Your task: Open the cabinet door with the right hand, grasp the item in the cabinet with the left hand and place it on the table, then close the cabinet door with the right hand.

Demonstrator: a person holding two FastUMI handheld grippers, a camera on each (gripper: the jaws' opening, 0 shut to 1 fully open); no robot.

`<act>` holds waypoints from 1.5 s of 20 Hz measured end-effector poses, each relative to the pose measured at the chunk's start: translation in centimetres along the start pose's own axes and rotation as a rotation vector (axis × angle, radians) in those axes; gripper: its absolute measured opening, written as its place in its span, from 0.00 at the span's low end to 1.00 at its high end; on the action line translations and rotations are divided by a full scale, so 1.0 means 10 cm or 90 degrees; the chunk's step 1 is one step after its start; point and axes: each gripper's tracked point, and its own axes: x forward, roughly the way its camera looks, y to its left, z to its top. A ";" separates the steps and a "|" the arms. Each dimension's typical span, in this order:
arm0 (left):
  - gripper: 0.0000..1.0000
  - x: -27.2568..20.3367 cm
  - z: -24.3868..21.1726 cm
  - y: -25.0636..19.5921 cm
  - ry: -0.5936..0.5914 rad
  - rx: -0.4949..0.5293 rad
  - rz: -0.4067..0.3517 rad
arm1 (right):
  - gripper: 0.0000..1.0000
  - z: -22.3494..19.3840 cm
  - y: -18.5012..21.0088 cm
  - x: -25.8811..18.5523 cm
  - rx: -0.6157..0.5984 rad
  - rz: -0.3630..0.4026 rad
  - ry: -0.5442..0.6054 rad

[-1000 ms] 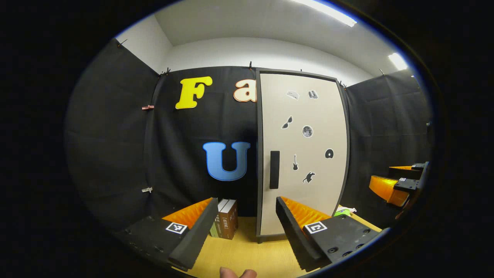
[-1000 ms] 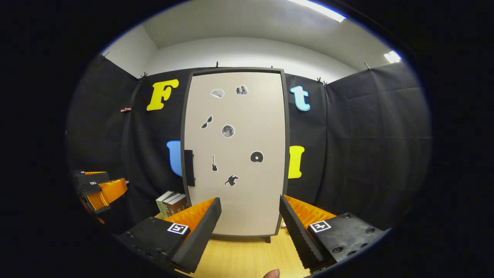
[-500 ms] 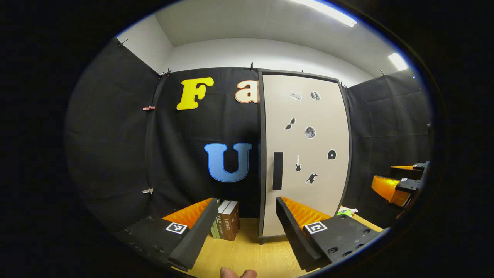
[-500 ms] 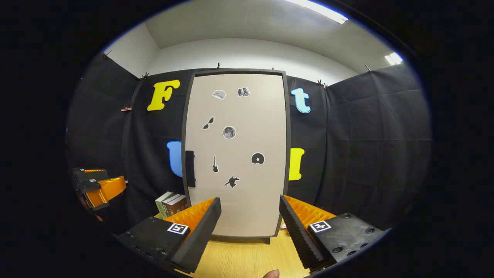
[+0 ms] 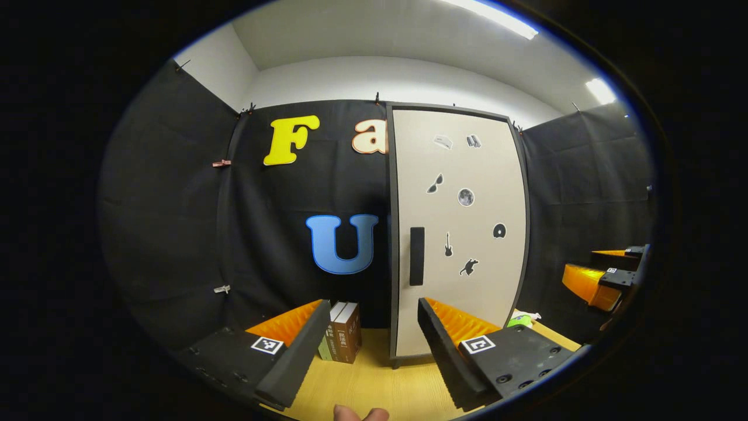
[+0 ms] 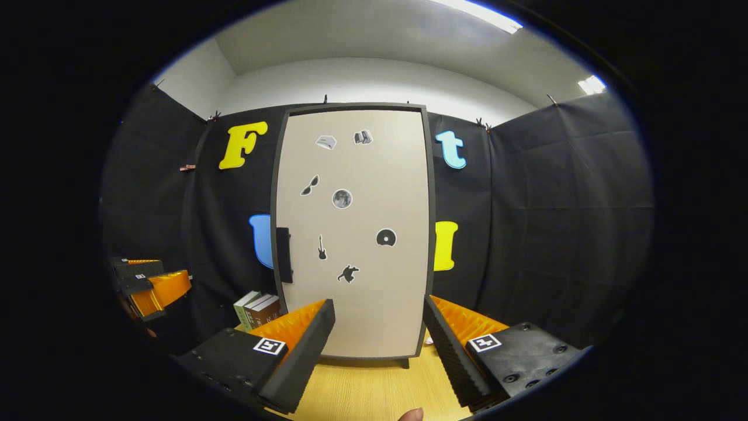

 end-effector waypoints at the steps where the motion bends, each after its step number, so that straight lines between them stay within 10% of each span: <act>1: 0.95 0.00 0.01 0.00 -0.001 -0.001 0.000 | 0.97 0.00 0.00 0.00 -0.001 0.001 0.001; 17: 0.95 -0.31 -0.17 0.68 0.001 -0.022 0.046 | 0.97 -0.03 1.49 1.07 0.005 0.110 -0.008; 28: 0.95 -0.44 -0.46 1.23 0.036 -0.024 0.103 | 0.97 -0.31 2.05 2.23 0.031 0.078 -0.001; 30: 0.95 -0.45 -0.50 1.30 0.040 -0.030 0.110 | 0.84 -0.38 2.09 2.35 0.028 0.076 0.004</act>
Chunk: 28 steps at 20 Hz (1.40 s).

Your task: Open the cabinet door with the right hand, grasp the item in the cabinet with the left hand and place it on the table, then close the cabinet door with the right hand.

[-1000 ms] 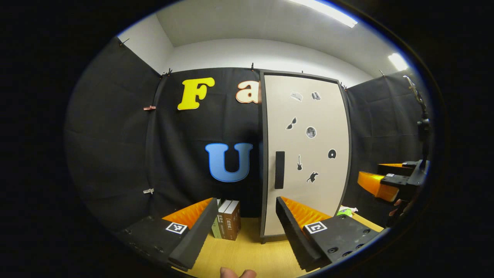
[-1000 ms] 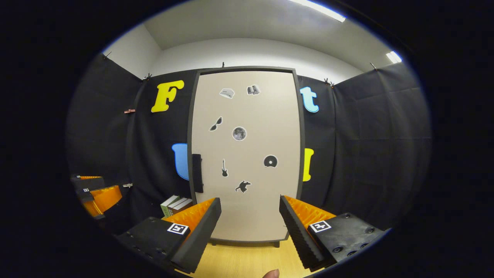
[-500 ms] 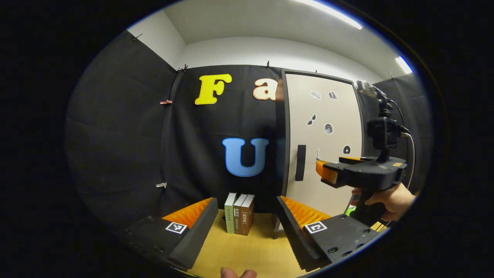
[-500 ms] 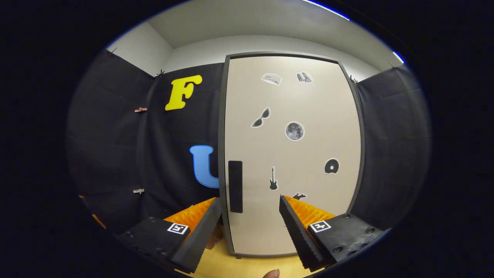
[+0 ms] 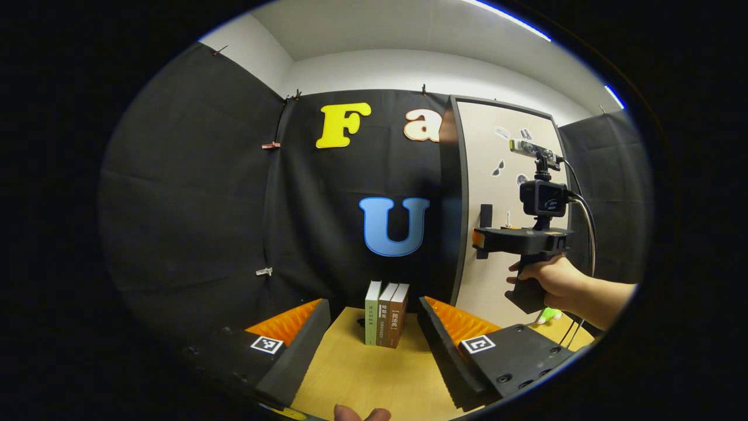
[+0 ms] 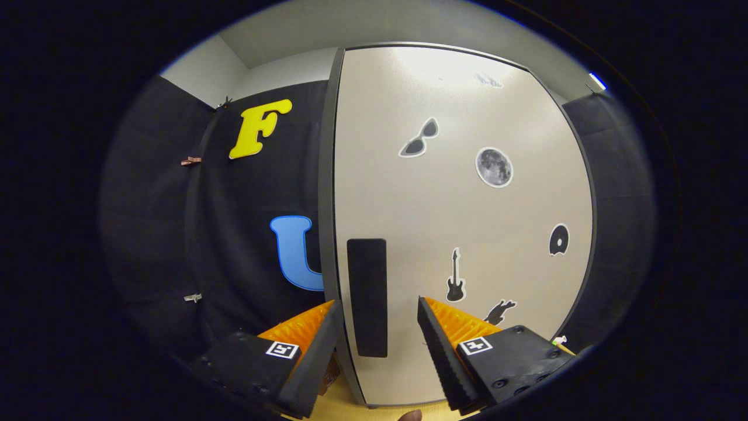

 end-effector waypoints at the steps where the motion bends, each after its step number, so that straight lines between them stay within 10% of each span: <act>1: 0.95 0.00 0.00 0.02 0.000 -0.001 0.002 | 0.80 -0.03 0.04 0.05 0.001 0.005 -0.001; 6: 0.95 0.00 -0.08 0.18 0.013 -0.005 0.017 | 0.41 -0.10 0.02 0.16 0.006 -0.017 0.013; 12: 0.95 -0.09 -0.06 0.22 0.010 -0.015 0.026 | 0.20 -0.10 0.03 0.12 0.013 -0.009 0.048; 28: 0.95 -0.34 0.07 -0.24 -0.007 -0.005 -0.009 | 0.19 0.15 -0.31 -1.35 0.007 0.168 0.058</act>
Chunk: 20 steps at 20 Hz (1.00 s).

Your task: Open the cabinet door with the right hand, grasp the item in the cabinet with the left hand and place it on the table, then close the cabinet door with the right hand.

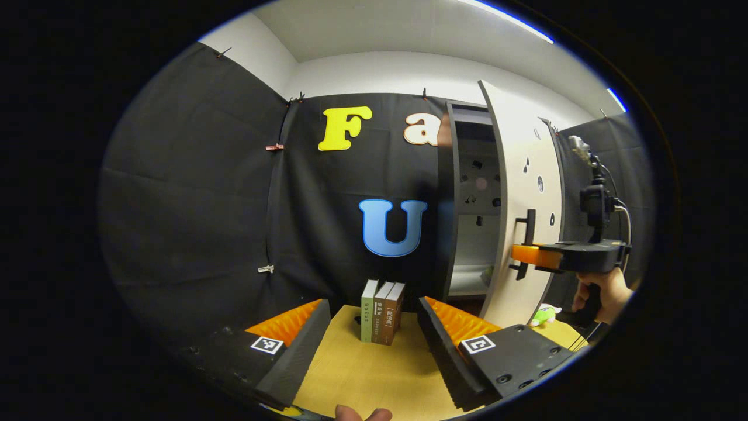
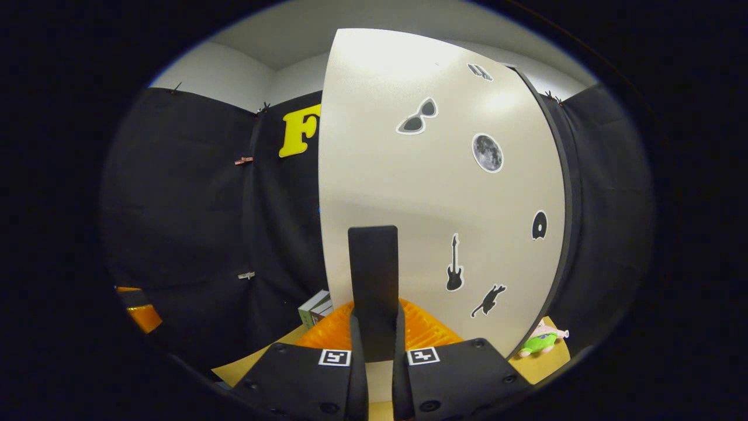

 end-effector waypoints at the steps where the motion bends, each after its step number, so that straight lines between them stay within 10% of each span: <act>1: 0.95 0.00 0.01 -0.04 0.000 -0.001 -0.003 | 0.20 0.00 -0.04 -0.11 -0.004 0.004 0.000; 20: 0.92 0.30 0.12 -1.37 -0.023 -0.006 -0.110 | 0.18 0.08 -1.37 -1.57 -0.031 -0.148 -0.025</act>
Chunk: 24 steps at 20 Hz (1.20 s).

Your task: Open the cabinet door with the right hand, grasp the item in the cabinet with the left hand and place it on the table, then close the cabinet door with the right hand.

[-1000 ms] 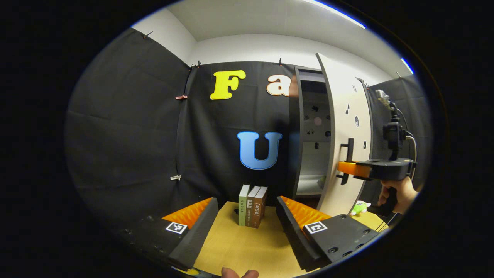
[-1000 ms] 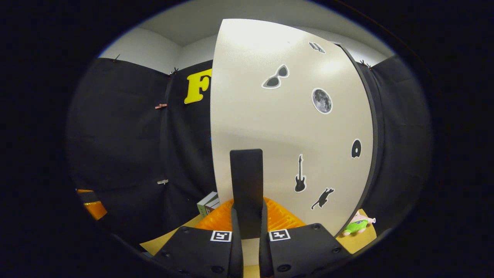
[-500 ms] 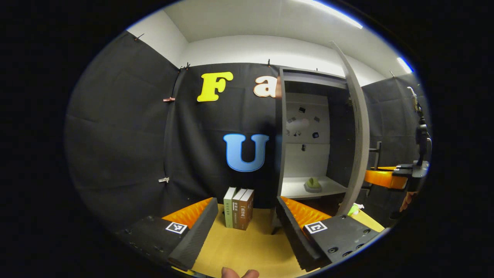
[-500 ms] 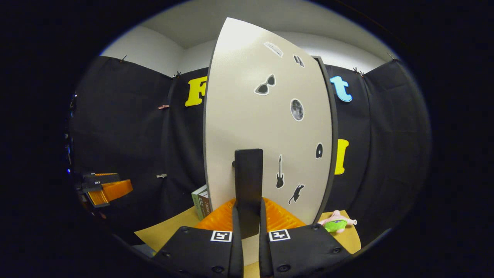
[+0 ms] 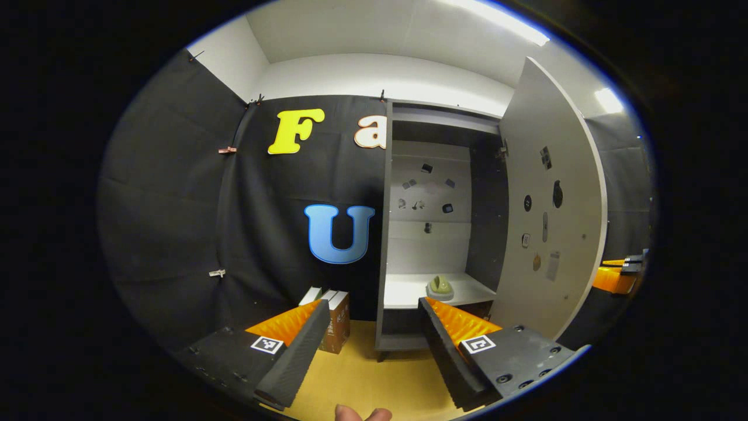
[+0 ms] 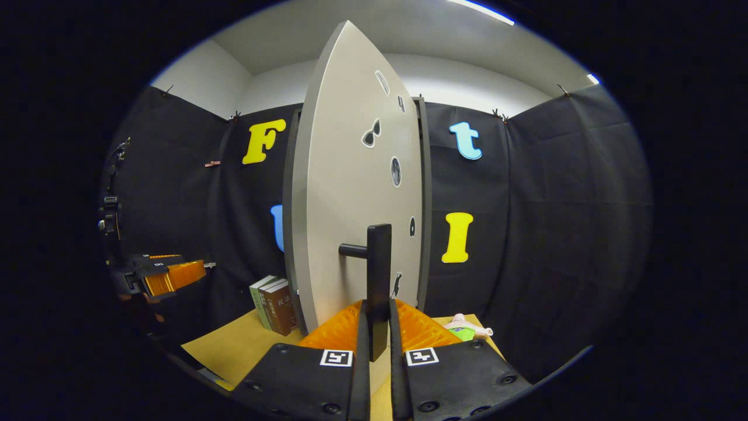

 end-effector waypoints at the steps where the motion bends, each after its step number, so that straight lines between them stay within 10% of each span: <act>1: 0.92 0.02 0.01 -0.03 -0.002 -0.001 0.000 | 0.18 -0.04 -0.06 -0.01 0.003 -0.001 0.010; 20: 0.95 0.39 0.01 -0.72 0.014 0.013 -0.075 | 0.14 0.03 -0.89 -0.27 0.011 -0.031 -0.018; 23: 0.95 0.55 -0.01 -0.92 0.037 0.029 -0.114 | 0.18 0.07 -0.92 -0.31 0.012 -0.020 -0.031; 24: 0.93 0.60 0.00 -0.97 0.039 0.033 -0.120 | 0.39 0.14 -1.02 -0.38 0.015 -0.027 -0.046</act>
